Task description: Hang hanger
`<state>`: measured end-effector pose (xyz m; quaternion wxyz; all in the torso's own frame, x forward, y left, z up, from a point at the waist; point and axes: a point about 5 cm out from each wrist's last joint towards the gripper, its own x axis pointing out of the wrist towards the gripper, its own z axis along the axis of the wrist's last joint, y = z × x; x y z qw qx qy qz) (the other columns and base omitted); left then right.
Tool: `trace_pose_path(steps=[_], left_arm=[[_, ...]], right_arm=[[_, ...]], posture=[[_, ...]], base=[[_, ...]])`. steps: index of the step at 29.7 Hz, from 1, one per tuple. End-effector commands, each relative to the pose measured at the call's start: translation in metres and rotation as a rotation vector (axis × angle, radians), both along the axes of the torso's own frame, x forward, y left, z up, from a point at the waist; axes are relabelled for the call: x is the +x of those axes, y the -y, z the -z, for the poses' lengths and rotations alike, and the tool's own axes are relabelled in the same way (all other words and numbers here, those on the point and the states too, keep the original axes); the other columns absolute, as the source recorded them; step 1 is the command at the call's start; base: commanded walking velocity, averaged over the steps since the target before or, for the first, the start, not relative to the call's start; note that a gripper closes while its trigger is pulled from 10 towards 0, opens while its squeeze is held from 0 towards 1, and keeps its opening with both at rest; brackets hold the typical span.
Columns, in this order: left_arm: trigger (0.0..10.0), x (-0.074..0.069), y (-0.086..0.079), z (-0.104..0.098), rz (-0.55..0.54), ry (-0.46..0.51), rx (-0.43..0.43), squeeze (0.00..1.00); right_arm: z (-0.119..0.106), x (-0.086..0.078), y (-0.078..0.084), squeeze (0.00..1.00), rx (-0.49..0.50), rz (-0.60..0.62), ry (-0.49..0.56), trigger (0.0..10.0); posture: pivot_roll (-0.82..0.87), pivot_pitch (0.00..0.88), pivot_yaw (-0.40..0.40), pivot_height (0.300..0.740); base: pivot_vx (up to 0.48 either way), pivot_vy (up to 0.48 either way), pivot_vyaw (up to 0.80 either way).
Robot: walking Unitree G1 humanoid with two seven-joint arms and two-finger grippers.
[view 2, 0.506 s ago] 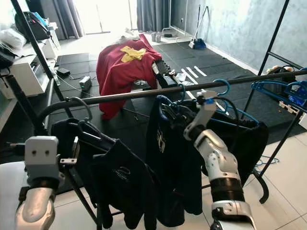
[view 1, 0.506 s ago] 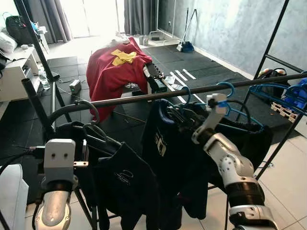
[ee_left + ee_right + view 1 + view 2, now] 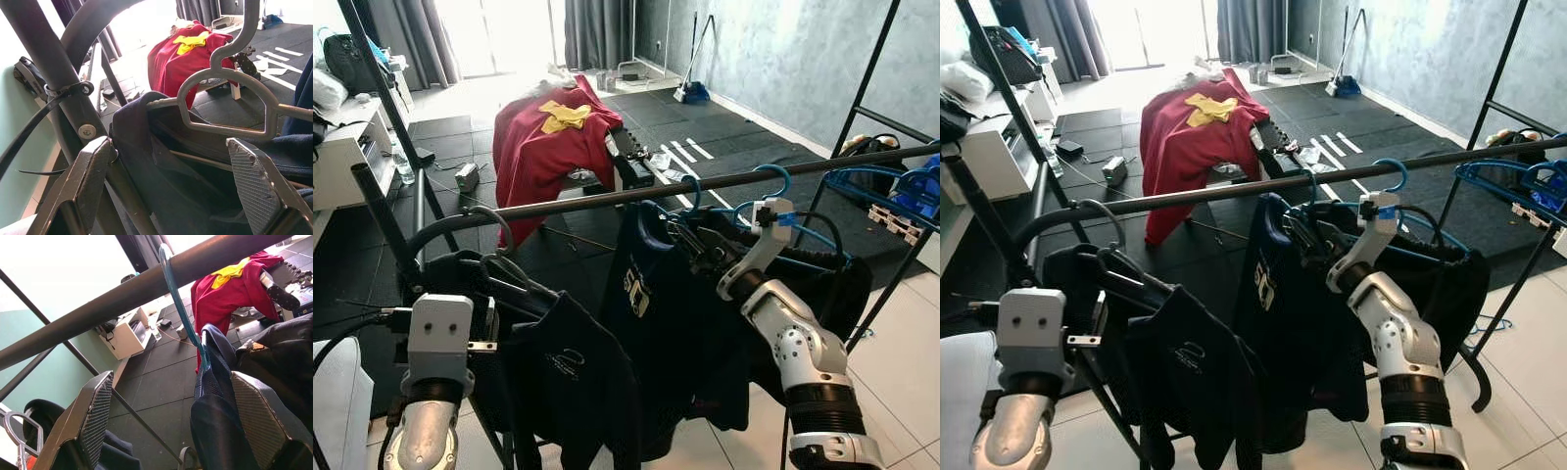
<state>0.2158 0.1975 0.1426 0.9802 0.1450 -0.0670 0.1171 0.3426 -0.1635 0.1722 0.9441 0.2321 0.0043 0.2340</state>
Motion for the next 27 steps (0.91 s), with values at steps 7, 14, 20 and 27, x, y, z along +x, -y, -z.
trace_pose_path(steps=[7,14,20,27], left_arm=[[10.0,-0.0026,0.0012,-0.002,0.032,-0.002,0.038,0.0],[10.0,-0.0042,-0.0003,-0.0037,0.041,-0.005,0.039,0.0],[10.0,-0.0043,-0.0001,-0.0039,0.048,-0.008,0.042,0.0],[10.0,-0.0055,0.0007,-0.0034,0.062,-0.018,0.049,0.0]], right_arm=[[-0.0031,-0.0049,-0.0013,0.0,0.035,-0.008,-0.005,10.0],[-0.0049,-0.0078,0.0019,0.0,0.05,-0.003,-0.008,10.0],[-0.0049,-0.0093,0.0032,0.0,0.061,0.0,-0.012,10.0],[-0.0056,-0.0115,0.0002,0.0,0.079,-0.005,-0.016,10.0]], posture=[[-0.05,0.02,0.021,0.74],[-0.05,0.031,0.028,0.74],[-0.05,0.035,0.032,0.74],[-0.05,0.043,0.034,0.74]], base=[[0.0,0.0,0.0],[0.0,0.0,0.0],[0.0,0.0,0.0],[0.0,0.0,0.0]])
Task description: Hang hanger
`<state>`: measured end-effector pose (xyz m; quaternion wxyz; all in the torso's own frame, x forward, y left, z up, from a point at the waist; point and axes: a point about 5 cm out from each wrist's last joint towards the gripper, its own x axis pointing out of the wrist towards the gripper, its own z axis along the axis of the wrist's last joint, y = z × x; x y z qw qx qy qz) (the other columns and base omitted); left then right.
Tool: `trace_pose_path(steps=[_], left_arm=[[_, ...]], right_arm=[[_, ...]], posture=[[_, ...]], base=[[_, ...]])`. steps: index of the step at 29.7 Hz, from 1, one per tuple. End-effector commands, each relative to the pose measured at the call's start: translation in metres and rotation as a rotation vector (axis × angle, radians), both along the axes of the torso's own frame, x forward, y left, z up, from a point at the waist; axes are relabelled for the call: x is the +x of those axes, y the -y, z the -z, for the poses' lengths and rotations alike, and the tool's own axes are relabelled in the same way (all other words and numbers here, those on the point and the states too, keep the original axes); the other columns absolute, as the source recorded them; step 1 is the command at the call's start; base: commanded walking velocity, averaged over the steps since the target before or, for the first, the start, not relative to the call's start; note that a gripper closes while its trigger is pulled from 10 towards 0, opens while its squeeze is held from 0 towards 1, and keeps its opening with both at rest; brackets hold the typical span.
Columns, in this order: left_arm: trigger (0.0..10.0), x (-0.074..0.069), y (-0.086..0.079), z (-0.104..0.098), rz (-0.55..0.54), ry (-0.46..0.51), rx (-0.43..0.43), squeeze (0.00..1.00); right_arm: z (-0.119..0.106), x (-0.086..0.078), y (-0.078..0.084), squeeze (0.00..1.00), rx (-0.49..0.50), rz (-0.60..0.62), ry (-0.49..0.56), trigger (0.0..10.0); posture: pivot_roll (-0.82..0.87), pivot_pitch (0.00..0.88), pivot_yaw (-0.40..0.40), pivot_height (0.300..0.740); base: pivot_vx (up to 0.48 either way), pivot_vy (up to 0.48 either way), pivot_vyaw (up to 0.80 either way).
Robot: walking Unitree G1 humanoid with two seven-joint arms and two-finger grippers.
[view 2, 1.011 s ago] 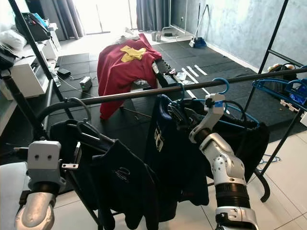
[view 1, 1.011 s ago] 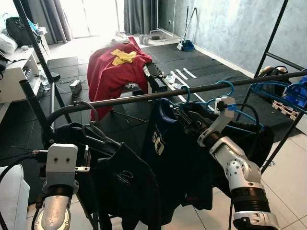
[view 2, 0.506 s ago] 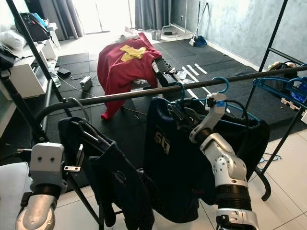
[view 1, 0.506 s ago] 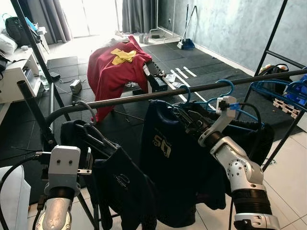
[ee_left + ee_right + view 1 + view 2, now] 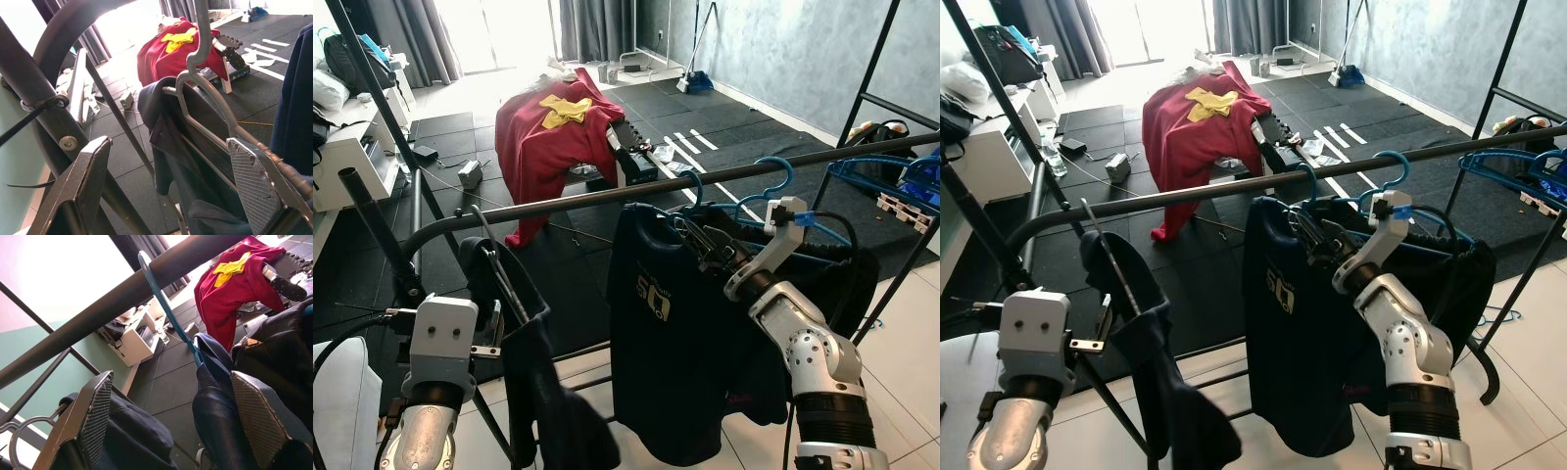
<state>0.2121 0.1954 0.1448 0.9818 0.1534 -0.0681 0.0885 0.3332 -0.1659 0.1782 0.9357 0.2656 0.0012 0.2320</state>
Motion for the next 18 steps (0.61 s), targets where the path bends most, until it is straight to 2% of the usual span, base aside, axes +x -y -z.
trace_pose_path(steps=[1,18], left_arm=[[10.0,-0.0018,-0.0014,-0.0011,0.006,-0.009,0.029,0.0],[10.0,-0.0004,0.0035,-0.0019,0.021,-0.006,0.019,0.0]], right_arm=[[0.0004,-0.0021,-0.0023,0.0,0.01,-0.007,-0.005,10.0],[0.0008,-0.0041,0.004,0.0,0.001,0.0,-0.022,10.0]], posture=[[-0.05,0.043,0.034,0.74],[-0.07,0.046,0.023,0.74]], base=[[0.0,0.0,0.0],[0.0,0.0,0.0]])
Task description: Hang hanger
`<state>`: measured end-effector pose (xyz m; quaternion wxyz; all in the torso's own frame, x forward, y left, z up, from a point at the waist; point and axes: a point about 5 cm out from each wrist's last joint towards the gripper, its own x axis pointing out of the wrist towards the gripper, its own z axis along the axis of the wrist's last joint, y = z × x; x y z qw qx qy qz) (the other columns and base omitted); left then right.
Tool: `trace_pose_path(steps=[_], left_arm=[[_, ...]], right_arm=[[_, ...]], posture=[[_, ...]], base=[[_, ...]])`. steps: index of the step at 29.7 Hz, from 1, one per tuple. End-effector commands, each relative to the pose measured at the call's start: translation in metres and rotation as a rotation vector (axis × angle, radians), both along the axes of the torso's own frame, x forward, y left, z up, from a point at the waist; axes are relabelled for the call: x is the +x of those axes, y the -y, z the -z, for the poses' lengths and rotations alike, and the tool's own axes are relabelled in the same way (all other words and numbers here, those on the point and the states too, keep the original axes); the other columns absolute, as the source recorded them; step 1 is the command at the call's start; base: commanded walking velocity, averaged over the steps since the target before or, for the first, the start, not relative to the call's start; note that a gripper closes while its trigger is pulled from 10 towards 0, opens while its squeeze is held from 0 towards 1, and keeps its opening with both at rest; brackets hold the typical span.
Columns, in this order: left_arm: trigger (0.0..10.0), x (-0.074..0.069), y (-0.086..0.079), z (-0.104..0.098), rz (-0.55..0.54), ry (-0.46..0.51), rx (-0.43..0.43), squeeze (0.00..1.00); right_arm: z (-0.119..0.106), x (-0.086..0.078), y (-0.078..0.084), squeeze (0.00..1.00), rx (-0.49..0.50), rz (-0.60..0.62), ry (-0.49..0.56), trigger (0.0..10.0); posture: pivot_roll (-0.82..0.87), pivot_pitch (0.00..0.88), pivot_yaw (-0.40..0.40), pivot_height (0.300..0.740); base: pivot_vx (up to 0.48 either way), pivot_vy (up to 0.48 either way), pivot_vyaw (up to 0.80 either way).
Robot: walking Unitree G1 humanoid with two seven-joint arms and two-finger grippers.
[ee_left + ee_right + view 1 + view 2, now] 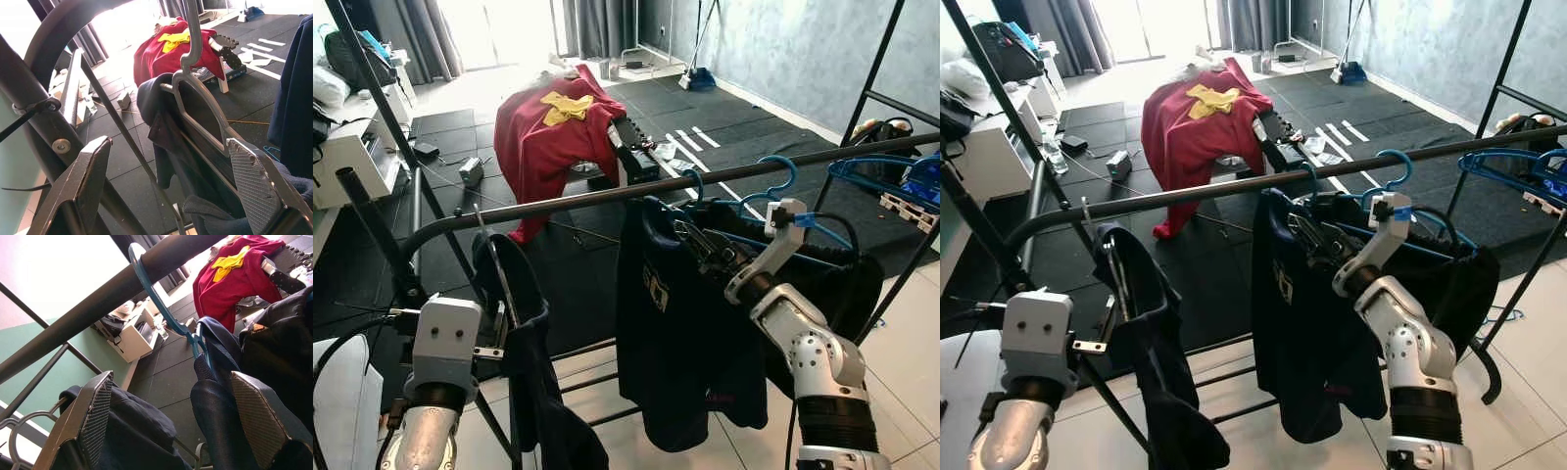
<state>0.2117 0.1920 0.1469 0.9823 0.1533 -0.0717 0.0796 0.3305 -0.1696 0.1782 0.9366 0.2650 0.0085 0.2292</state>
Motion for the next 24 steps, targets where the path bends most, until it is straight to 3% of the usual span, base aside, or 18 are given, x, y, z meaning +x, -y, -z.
trace_pose_path(steps=[1,8,10,14,15,17,18,24], left_arm=[[10.0,0.0,0.001,0.0,0.003,-0.01,0.017,0.0],[10.0,0.0,0.001,0.001,0.0,-0.009,0.016,0.0],[10.0,-0.001,0.001,0.001,-0.006,-0.012,0.016,0.0],[10.0,-0.002,0.001,0.002,-0.01,-0.013,0.016,0.0],[10.0,-0.003,0.002,0.002,-0.01,-0.013,0.015,0.0],[10.0,-0.003,0.002,0.002,-0.01,-0.013,0.015,0.0],[10.0,-0.003,0.002,0.001,-0.009,-0.013,0.015,0.0],[10.0,-0.003,0.003,0.001,-0.005,-0.013,0.015,0.0]], right_arm=[[0.001,-0.001,0.001,0.0,0.004,-0.001,-0.008,10.0],[0.0,0.001,0.001,0.0,-0.039,0.022,-0.009,10.0],[0.006,0.005,0.0,0.0,-0.201,0.062,-0.093,10.0],[0.013,0.007,0.001,0.0,-0.277,0.082,-0.155,9.6],[0.015,0.008,0.002,0.0,-0.275,0.086,-0.167,2.3],[0.015,0.008,0.002,0.0,-0.275,0.086,-0.167,2.3],[0.017,0.007,0.003,0.0,-0.284,0.081,-0.18,0.0],[0.021,0.005,0.003,0.0,-0.314,0.065,-0.202,0.0]], posture=[[-0.06,0.042,0.02,0.74],[-0.05,0.036,0.011,0.74],[-0.04,0.031,0.003,0.74],[-0.04,0.03,-0.001,0.74],[-0.04,0.03,-0.001,0.74],[-0.04,0.03,-0.001,0.74],[-0.04,0.031,-0.001,0.74],[-0.04,0.034,0.002,0.74]], base=[[0.0,0.0,0.0],[0.0,0.0,0.0],[0.0,0.0,0.0],[0.0,0.0,0.0],[0.0,0.0,0.0],[0.0,0.0,0.0],[0.0,0.0,0.0],[0.0,0.0,0.0]])
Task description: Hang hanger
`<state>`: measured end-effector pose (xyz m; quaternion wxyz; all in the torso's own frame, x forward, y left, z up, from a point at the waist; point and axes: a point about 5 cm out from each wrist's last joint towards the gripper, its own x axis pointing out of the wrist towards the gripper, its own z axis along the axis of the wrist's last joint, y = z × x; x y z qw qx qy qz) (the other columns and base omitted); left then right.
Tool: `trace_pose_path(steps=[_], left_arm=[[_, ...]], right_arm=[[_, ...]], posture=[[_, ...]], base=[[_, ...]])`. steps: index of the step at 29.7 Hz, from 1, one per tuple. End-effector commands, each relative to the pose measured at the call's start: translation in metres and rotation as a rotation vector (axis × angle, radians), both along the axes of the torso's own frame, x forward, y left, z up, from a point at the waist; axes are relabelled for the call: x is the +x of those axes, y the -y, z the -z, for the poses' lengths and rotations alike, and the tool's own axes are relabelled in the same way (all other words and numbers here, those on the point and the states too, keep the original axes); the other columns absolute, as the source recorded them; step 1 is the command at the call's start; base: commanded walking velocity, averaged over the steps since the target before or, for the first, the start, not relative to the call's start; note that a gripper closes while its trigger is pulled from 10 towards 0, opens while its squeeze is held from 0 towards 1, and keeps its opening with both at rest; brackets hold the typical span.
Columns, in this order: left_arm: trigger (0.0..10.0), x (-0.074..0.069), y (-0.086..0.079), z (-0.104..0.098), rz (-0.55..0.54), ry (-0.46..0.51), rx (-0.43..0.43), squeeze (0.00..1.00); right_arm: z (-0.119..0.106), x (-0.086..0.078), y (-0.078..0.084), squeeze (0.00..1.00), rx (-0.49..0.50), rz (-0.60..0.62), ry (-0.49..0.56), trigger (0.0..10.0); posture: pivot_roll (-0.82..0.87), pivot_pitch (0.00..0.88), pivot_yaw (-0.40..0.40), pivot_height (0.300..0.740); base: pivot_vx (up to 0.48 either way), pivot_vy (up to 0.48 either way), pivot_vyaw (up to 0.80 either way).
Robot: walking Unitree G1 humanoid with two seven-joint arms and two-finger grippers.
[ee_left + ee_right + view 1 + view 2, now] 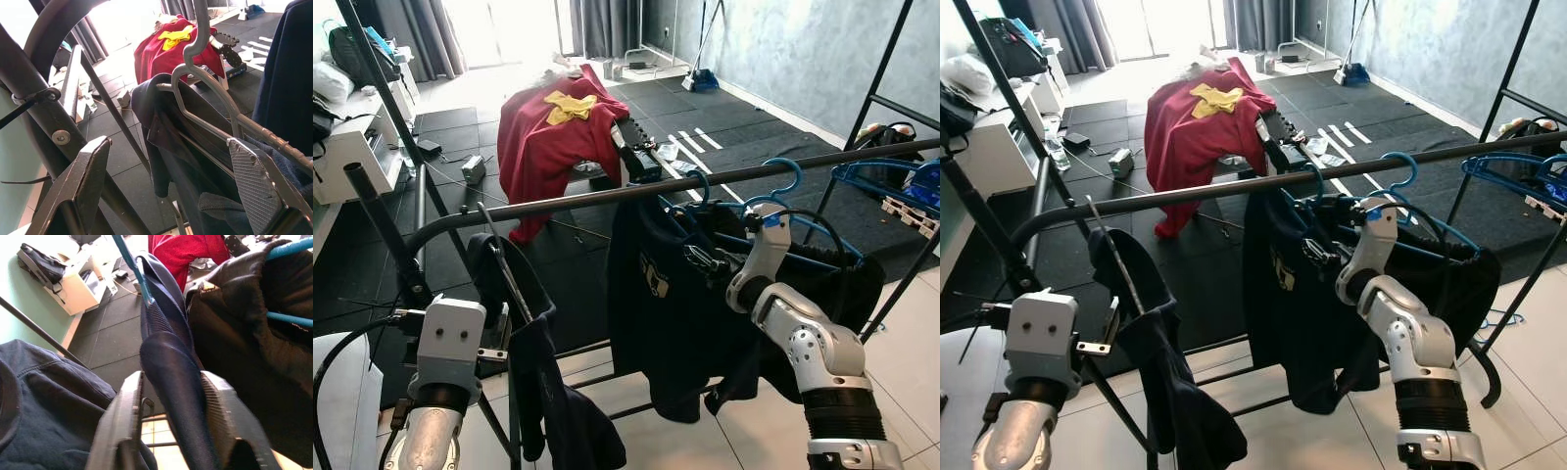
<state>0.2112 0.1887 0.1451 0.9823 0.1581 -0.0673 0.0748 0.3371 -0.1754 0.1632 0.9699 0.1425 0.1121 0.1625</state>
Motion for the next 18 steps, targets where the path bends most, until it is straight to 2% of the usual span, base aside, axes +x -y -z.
trace_pose_path(steps=[1,12,17,18], left_arm=[[10.0,-0.002,0.0,-0.001,-0.013,-0.002,0.005,0.0],[10.0,0.0,0.001,0.0,-0.009,-0.006,0.002,0.0],[10.0,0.001,-0.003,-0.002,-0.034,0.002,-0.019,0.0],[10.0,0.001,-0.008,-0.004,-0.069,0.01,-0.049,0.0]], right_arm=[[0.006,-0.002,-0.002,0.0,-0.014,-0.016,-0.031,0.0],[0.004,0.0,-0.002,0.0,-0.035,-0.027,-0.03,0.0],[-0.01,0.001,-0.006,0.0,-0.076,-0.037,0.054,0.0],[-0.018,-0.001,-0.01,0.0,-0.074,-0.076,0.115,0.0]], posture=[[-0.04,0.034,0.002,0.74],[-0.04,0.027,-0.004,0.74],[-0.04,0.024,-0.006,0.74],[-0.05,0.024,-0.007,0.74]], base=[[0.0,0.0,0.0],[0.0,0.0,0.0],[0.0,0.0,0.0],[0.0,0.0,0.0]])
